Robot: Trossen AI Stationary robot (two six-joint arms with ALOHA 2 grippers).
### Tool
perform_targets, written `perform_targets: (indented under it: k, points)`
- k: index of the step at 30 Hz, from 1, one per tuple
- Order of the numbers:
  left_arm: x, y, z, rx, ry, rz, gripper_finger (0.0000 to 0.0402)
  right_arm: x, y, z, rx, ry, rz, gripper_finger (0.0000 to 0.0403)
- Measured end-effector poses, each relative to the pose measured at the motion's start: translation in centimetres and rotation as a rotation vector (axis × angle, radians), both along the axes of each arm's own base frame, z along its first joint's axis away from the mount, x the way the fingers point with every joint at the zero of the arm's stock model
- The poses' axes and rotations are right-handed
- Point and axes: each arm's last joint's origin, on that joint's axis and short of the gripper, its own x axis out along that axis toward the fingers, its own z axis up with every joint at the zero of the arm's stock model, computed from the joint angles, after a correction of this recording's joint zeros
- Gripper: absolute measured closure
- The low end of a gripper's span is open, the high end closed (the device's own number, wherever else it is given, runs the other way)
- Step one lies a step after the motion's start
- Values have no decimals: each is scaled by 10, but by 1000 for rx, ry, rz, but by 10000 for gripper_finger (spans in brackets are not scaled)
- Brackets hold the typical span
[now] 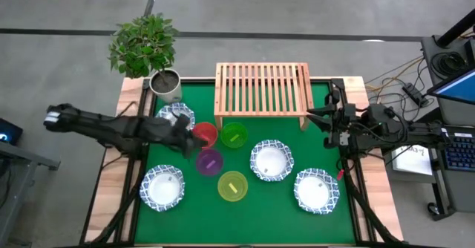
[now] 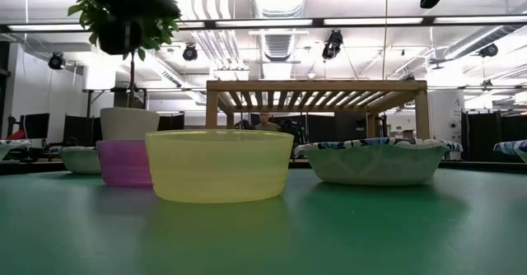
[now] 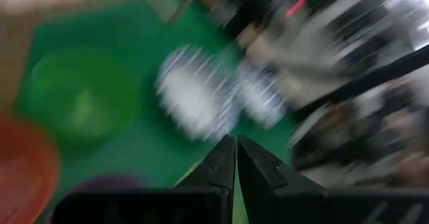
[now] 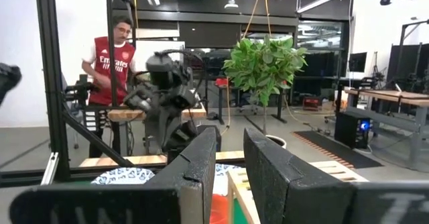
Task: Place and stack bowls onto a shelf
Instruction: Put the purple bowl on the shelf
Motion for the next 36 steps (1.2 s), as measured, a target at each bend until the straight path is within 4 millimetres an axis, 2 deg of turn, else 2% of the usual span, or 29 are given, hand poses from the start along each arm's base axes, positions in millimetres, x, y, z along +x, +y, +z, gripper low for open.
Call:
perform_targets:
  k: [3,6,11,15,19,23,27,36]
  points:
    - [19,-13,5,45,211,-71,402,0,0,0,-6,1,-1,335]
    - [37,-33,2,128,395,-240,402,0,0,0,-16,3,-3,335]
    - [67,-62,-6,249,600,-411,397,0,0,0,-21,5,-19,335]
    - [86,-77,-15,299,777,-481,369,0,-1,-1,-25,14,-23,335]
    - [96,-86,-28,379,930,-532,324,0,-1,-1,-27,14,-23,335]
    - [102,-92,-39,491,980,-532,274,1,-1,-2,-27,20,-23,335]
    - [103,-98,-53,531,1020,-541,238,1,-1,-2,-27,20,-23,335]
    - [111,-112,-71,539,991,-558,226,1,-1,-2,-27,20,-23,335]
